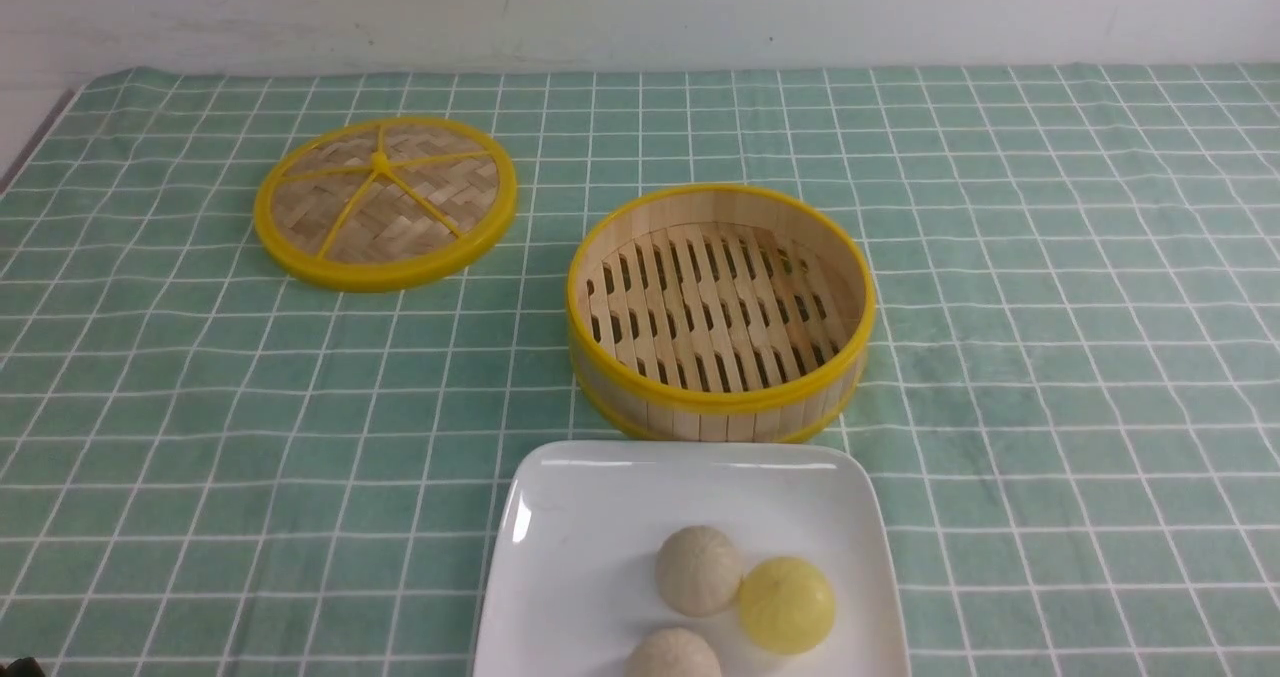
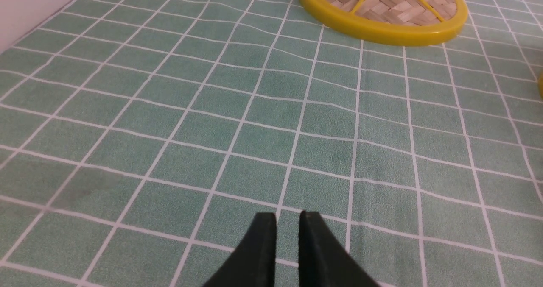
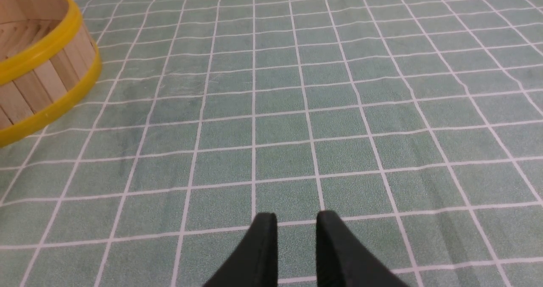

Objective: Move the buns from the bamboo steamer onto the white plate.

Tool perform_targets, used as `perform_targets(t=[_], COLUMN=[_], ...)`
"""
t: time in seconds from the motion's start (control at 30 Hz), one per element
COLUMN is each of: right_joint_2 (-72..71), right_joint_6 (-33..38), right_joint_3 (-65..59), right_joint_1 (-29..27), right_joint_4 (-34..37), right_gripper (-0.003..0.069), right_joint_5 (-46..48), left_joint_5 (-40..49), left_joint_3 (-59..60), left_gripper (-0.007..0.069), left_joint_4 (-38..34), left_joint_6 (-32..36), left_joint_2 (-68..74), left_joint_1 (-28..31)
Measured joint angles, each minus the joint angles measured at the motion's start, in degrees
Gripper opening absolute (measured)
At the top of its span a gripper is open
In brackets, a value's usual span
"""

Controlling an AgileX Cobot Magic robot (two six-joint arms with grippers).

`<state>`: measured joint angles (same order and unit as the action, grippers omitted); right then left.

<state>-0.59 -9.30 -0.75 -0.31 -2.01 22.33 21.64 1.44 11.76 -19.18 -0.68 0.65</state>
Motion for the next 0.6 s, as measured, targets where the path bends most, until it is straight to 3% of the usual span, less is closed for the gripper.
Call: perform_targets(t=[0.6], right_joint_2=[0.0], right_joint_6=[0.0], right_joint_3=[0.0], right_joint_1=[0.0], right_joint_4=[0.0], right_gripper=[0.0178], right_joint_5=[0.0], left_joint_5=[0.0], left_joint_3=[0.0], left_gripper=[0.0129], left_joint_4=[0.0], left_joint_6=[0.0], left_joint_2=[0.0], left_joint_1=[0.0])
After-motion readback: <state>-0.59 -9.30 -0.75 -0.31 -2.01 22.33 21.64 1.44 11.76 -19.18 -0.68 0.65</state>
